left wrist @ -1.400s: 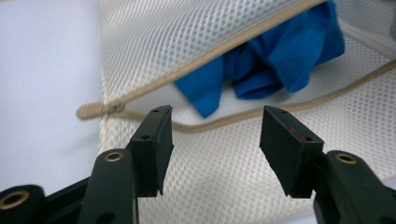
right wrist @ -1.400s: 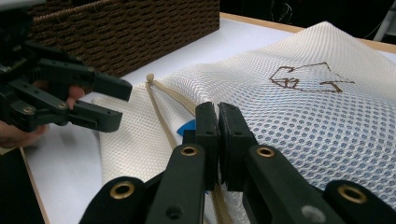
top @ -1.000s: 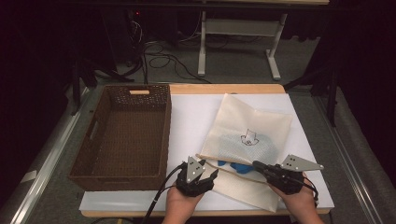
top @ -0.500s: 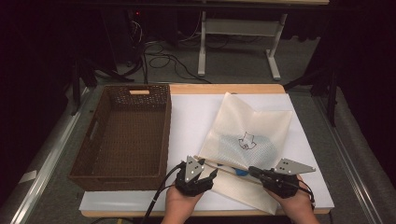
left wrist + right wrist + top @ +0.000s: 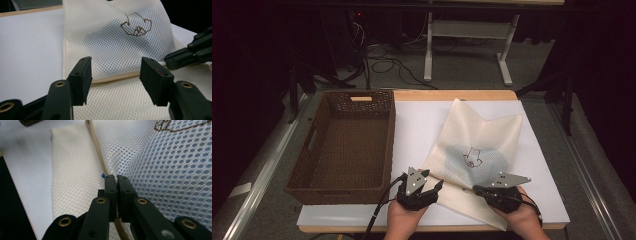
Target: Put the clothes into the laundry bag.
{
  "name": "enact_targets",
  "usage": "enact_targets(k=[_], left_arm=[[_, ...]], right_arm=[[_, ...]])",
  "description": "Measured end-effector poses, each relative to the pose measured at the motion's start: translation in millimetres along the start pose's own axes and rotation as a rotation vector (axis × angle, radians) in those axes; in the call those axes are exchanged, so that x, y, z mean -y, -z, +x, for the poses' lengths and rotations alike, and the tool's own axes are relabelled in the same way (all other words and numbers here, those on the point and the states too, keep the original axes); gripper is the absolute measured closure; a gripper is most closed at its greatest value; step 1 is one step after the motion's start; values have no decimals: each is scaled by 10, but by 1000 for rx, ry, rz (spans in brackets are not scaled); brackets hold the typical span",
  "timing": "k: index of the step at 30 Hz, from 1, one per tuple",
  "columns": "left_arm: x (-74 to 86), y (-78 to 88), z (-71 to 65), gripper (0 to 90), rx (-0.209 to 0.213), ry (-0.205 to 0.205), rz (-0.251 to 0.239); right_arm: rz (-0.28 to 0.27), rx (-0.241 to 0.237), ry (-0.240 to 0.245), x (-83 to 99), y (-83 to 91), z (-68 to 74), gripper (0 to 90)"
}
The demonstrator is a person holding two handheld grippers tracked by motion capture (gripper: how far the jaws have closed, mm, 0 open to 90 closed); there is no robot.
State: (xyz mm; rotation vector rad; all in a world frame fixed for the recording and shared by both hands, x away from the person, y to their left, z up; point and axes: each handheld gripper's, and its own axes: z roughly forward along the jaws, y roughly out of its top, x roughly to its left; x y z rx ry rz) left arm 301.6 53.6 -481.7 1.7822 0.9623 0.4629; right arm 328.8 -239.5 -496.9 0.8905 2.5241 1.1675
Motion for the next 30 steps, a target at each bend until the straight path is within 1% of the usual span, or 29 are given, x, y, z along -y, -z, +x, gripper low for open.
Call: enact_targets(k=[3,4,5,6,8,12,14,16,18,27,28,30], left_arm=[[3,4,-2,435,-5,1,-1],[2,6,2,435,-5,1,-1],[2,7,6,435,-4,1,1],[1,8,13,434,-6,2,5],[1,3,23,433,-2,10,5],[10,-2,40,432,-11,11,17],[18,-6,46,432,-17,15,19],[25,-11,59,432,-19,20,28],[31,-12,70,432,-21,25,33],[50,-34,75,432,-15,39,48],[53,-37,74,432,-10,42,52],[58,-40,69,432,-6,45,53]], right_arm=[[26,12,17,10,-32,-9,882],[34,14,16,12,-36,-10,882],[30,18,19,16,-52,-18,882],[42,22,14,17,-55,-22,882],[52,26,17,19,-68,-34,882],[57,45,24,20,-85,-57,882],[77,61,23,27,-92,-79,882],[80,72,20,37,-94,-108,883],[90,91,13,47,-86,-149,883],[82,154,-16,83,-23,-374,883],[81,155,-31,88,-12,-397,883],[80,171,-40,102,12,-454,883]])
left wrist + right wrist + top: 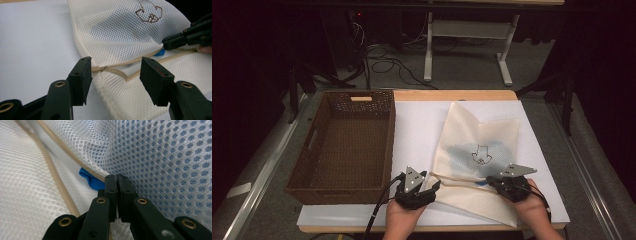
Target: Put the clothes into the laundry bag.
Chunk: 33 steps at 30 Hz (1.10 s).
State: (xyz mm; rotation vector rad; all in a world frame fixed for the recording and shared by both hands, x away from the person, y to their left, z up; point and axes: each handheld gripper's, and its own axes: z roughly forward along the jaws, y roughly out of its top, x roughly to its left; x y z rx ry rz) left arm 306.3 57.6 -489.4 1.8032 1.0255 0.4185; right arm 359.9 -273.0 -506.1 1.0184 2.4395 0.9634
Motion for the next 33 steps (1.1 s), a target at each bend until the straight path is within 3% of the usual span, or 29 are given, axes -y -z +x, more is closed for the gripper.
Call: enact_targets(k=[9,12,17,20,24,27,29,33], left_arm=[[-2,4,0,431,6,3,-5],[-5,6,5,430,2,3,-7],[-17,10,26,428,-11,-6,-7],[-23,-5,49,428,-17,-3,-4],[-41,-68,64,421,-22,-5,10],[-44,-154,72,419,-30,-28,38],[-30,-215,86,418,-38,-41,64],[2,-313,136,416,-31,-16,101]], right_arm=[[8,61,-54,72,84,-294,883],[8,71,-45,69,87,-292,882],[-6,24,-50,62,110,-240,868],[-47,-18,-52,40,164,-158,820],[-127,-32,-67,20,340,-84,759],[-160,-11,-85,49,458,-87,745],[-179,38,-130,128,565,-163,703],[-160,109,-195,267,598,-280,583]])
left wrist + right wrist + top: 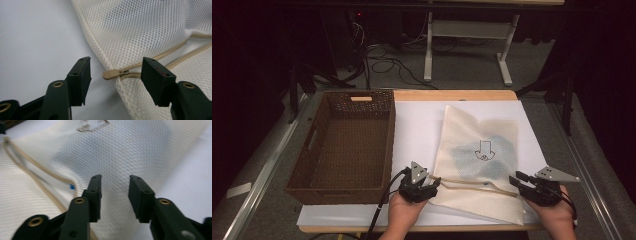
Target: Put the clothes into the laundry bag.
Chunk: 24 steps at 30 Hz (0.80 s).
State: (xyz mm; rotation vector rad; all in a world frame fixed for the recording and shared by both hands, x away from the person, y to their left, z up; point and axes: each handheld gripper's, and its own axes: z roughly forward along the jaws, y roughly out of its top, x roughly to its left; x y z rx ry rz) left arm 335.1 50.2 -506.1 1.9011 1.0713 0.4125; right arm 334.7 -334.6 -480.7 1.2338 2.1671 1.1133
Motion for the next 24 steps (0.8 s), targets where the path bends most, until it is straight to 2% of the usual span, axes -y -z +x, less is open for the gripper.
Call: enact_targets(k=[3,5,7,8,10,12,14,16,19,24], left_arm=[[2,-82,44,417,23,22,32],[11,-139,55,433,47,40,57],[21,-172,51,510,68,48,74],[23,-177,48,548,62,49,81],[25,-174,53,616,61,50,87],[27,-161,56,647,62,51,87],[29,-148,47,661,53,41,85],[42,-136,28,664,44,28,86],[80,-110,-5,667,28,11,90],[145,-44,-87,666,31,-2,84]], right_arm=[[38,33,-44,74,-25,-65,471],[73,23,-68,129,-81,-119,445],[110,6,-99,175,-150,-147,445],[125,-1,-96,192,-179,-153,461],[123,2,-80,184,-182,-143,565],[126,1,-56,180,-192,-117,665],[124,3,-29,161,-192,-98,801],[125,7,-22,139,-195,-89,859],[127,10,0,100,-215,-88,884],[120,26,27,6,-305,-115,887]])
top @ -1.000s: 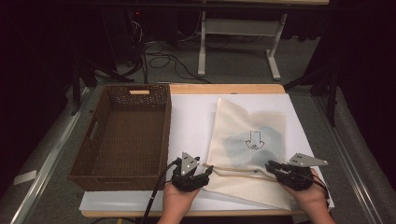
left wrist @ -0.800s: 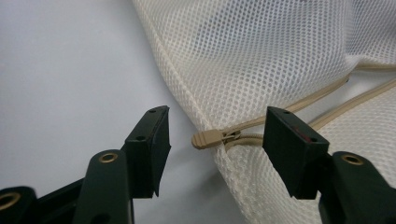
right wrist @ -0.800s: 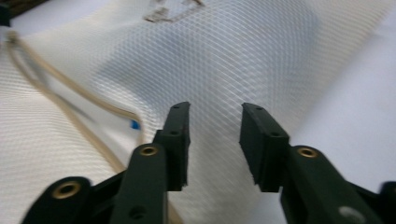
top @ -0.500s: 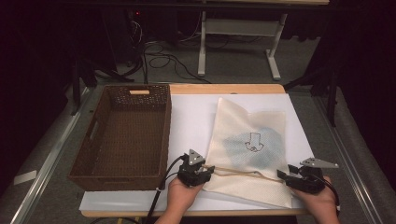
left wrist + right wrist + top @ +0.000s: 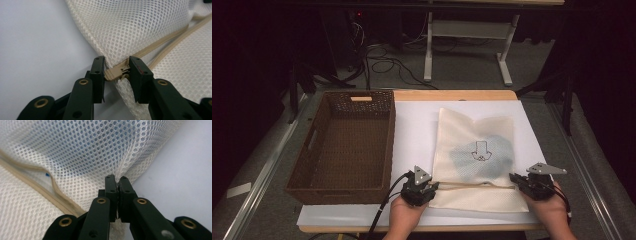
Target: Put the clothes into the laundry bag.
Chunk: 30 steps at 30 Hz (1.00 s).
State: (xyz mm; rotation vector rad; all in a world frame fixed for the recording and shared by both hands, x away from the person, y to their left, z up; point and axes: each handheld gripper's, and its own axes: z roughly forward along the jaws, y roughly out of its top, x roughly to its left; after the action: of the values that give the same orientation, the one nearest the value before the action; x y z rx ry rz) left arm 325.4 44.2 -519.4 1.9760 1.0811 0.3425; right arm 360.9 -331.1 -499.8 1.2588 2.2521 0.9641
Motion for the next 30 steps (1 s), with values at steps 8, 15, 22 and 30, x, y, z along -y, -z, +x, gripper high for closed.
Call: enact_targets(k=[8,15,22,30], left_arm=[[41,47,-60,669,-8,-22,-8],[62,71,-95,674,-8,-31,-2],[33,277,-61,578,-39,-17,-73],[63,379,-13,881,-116,2,-71]], right_arm=[[-7,-1,21,-50,-20,-83,885],[-18,-16,0,33,66,-120,866],[-76,-21,-30,35,202,-112,735],[-145,-32,-20,35,347,-62,737]])
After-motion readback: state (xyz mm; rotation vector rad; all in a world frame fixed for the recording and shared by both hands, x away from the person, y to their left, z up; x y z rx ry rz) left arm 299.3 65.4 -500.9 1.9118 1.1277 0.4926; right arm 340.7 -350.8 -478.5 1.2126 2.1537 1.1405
